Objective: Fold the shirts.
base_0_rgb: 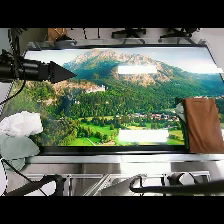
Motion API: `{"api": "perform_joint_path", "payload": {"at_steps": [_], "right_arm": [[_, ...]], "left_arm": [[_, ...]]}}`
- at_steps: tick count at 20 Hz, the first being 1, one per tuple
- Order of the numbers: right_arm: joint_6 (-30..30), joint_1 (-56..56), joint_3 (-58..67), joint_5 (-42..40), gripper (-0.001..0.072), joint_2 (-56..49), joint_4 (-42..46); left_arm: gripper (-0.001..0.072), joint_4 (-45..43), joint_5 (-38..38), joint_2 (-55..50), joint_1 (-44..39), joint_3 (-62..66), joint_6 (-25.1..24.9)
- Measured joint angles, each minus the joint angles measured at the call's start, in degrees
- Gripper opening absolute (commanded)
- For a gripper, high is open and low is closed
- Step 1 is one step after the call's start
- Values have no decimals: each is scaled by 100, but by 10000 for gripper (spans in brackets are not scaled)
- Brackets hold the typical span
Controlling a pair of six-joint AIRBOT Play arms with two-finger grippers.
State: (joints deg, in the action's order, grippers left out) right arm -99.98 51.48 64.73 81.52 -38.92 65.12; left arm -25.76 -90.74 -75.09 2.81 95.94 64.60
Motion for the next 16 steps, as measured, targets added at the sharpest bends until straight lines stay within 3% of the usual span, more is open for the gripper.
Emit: {"api": "perform_joint_path", "payload": {"at_steps": [2, 5, 11, 16], "right_arm": [[455, -251, -9, -308, 20, 4, -916], [866, -1187, -195, -680, 20, 61, -1368], [1362, -3971, -920, -1746, 20, -389, -780], [1751, -5040, -1067, -2284, 21, -1095, -503]], "left_arm": [[15, 9, -52, 20, 13, -11, 11], [15, 7, 22, 310, -11, -341, 70], [16, -254, 629, 1541, -417, -2135, 22], [17, -844, 1416, 2433, -868, -3484, 44]]}}
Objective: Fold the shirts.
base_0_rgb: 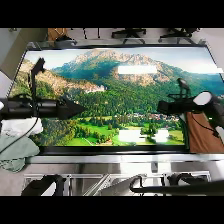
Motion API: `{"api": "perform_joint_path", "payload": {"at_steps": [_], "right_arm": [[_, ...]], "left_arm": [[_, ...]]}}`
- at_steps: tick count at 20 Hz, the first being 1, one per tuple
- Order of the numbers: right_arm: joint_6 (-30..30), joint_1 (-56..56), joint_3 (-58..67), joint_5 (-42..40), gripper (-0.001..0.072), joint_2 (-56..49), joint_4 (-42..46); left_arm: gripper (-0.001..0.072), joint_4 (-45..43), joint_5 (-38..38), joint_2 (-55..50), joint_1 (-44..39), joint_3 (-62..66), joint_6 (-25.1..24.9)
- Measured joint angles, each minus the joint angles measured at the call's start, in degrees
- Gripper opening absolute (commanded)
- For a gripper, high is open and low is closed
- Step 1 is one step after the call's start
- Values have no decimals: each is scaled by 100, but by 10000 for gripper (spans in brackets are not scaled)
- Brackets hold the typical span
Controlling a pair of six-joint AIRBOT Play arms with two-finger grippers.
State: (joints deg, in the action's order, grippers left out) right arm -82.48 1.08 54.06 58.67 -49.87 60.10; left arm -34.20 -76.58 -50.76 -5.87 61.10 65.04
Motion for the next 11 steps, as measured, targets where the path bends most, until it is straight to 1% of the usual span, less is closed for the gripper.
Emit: {"api": "perform_joint_path", "payload": {"at_steps": [4, 11], "right_arm": [[98, -192, -26, 15, 21, -299, 37], [122, -254, -33, 173, 21, -494, 33]], "left_arm": [[17, -151, 448, 396, -101, -564, 59], [17, -210, 879, 553, -131, -774, 90]]}}
